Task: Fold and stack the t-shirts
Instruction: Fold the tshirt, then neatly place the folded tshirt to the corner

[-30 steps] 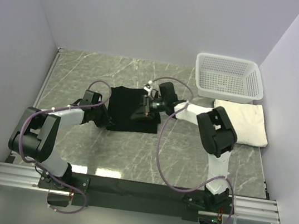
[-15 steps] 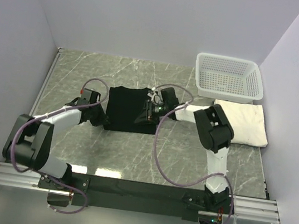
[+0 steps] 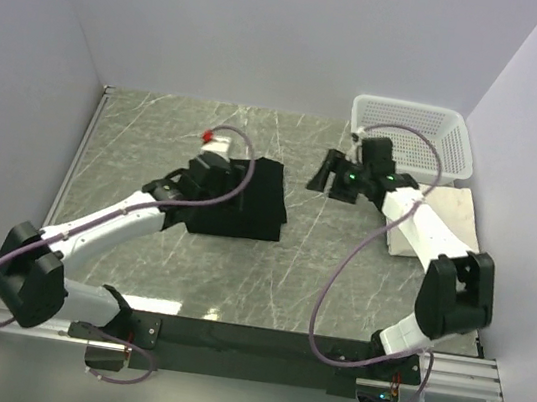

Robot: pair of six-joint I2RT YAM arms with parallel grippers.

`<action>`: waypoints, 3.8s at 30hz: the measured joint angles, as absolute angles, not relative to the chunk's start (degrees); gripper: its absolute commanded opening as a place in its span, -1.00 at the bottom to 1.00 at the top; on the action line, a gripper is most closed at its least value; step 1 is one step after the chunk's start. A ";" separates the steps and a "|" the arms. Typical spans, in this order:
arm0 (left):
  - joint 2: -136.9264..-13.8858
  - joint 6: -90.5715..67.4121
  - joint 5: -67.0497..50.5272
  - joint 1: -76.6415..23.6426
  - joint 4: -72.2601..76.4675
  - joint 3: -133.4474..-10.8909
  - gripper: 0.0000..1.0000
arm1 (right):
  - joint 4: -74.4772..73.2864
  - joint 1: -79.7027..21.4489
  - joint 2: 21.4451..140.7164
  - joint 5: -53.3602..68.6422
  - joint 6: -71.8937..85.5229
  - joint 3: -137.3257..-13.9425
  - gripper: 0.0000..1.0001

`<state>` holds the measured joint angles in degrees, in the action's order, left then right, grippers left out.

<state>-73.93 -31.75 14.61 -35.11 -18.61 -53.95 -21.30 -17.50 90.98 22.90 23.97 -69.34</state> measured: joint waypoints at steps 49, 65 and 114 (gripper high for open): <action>-108.38 -4.78 19.33 -56.27 -14.61 -69.97 -0.97 | -9.47 -7.20 87.81 29.41 36.67 -47.42 0.73; -100.57 -8.82 14.37 -52.75 -14.04 -66.43 -0.98 | 19.44 -17.50 108.53 35.62 57.19 -51.11 0.74; -77.34 -35.22 -5.61 -8.21 -18.31 -51.11 0.99 | -32.38 -8.32 88.25 5.56 14.46 -61.69 -1.00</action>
